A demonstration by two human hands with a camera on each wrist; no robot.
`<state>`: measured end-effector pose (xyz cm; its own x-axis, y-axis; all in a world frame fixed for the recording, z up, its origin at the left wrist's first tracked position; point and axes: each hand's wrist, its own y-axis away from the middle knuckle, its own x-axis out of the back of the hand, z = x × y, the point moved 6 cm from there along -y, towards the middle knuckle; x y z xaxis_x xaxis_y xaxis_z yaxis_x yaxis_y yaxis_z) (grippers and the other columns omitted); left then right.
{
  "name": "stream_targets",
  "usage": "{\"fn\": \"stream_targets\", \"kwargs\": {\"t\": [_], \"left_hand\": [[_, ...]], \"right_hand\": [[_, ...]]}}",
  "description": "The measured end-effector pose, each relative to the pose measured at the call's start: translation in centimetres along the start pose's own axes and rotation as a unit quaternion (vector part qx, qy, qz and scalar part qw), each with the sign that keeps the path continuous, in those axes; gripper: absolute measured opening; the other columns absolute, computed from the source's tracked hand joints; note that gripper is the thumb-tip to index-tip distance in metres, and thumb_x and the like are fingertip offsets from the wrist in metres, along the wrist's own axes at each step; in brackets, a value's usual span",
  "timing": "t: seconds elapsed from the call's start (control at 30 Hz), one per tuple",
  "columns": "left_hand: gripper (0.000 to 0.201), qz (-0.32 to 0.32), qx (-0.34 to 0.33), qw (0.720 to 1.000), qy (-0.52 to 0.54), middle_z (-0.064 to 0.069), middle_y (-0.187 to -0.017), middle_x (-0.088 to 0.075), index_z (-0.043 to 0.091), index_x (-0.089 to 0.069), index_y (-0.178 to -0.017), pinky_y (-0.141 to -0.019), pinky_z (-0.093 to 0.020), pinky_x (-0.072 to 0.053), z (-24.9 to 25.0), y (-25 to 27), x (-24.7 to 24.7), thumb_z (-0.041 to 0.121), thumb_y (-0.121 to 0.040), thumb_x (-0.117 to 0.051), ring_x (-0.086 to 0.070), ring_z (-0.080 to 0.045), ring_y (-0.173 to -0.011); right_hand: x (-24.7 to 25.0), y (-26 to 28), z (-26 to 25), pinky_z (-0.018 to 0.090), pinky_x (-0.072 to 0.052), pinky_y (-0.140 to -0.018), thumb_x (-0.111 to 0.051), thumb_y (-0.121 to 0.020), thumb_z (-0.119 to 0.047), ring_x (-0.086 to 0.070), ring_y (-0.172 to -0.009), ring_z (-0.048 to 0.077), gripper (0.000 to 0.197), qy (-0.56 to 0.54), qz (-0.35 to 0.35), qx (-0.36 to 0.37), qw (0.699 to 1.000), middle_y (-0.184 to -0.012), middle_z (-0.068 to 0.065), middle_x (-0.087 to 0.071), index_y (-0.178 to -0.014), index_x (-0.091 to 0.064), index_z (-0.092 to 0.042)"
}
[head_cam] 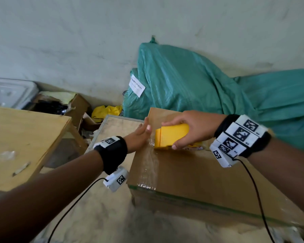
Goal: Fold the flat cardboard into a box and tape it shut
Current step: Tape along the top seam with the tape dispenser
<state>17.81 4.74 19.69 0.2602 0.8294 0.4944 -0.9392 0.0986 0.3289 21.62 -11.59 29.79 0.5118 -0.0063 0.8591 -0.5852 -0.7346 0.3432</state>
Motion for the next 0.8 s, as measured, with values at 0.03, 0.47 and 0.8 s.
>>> {"fn": "stream_targets", "kwargs": {"t": [0.03, 0.47, 0.8], "left_hand": [[0.064, 0.001, 0.001, 1.000, -0.019, 0.002, -0.163, -0.003, 0.025, 0.009, -0.153, -0.122, -0.035, -0.006, 0.0, -0.1, -0.1, 0.047, -0.101, -0.021, -0.004, -0.018, -0.150], [0.066, 0.011, -0.014, 1.000, -0.021, -0.002, -0.158, -0.026, 0.035, 0.004, -0.153, -0.099, -0.018, -0.027, -0.7, -0.3, -0.3, 0.041, -0.101, -0.036, -0.035, -0.013, -0.136], [0.065, 0.010, 0.033, 0.998, -0.061, -0.004, -0.155, -0.033, 0.046, 0.005, -0.150, -0.094, -0.023, -0.036, -0.7, -0.4, -0.3, 0.049, -0.099, -0.034, -0.046, -0.022, -0.129]], "right_hand": [[0.1, 0.0, 0.0, 0.007, -0.032, -0.076, -0.082, -0.072, -0.053, -0.045, -0.106, -0.003, 0.083, 0.001, 0.002, 0.000, 1.000, -0.120, -0.024, -0.047, -0.145, -0.046, -0.039], [0.1, 0.6, 0.3, 0.023, -0.040, -0.096, -0.077, -0.071, -0.064, -0.052, -0.123, 0.006, 0.080, 0.019, 0.019, -0.008, 1.000, -0.142, -0.014, -0.055, -0.142, -0.049, -0.041], [1.0, 7.7, 7.6, 0.011, -0.036, -0.063, -0.075, -0.073, -0.065, -0.049, -0.076, -0.029, 0.076, 0.012, -0.010, -0.095, 0.995, -0.109, -0.032, -0.057, -0.141, -0.049, -0.045]]}}
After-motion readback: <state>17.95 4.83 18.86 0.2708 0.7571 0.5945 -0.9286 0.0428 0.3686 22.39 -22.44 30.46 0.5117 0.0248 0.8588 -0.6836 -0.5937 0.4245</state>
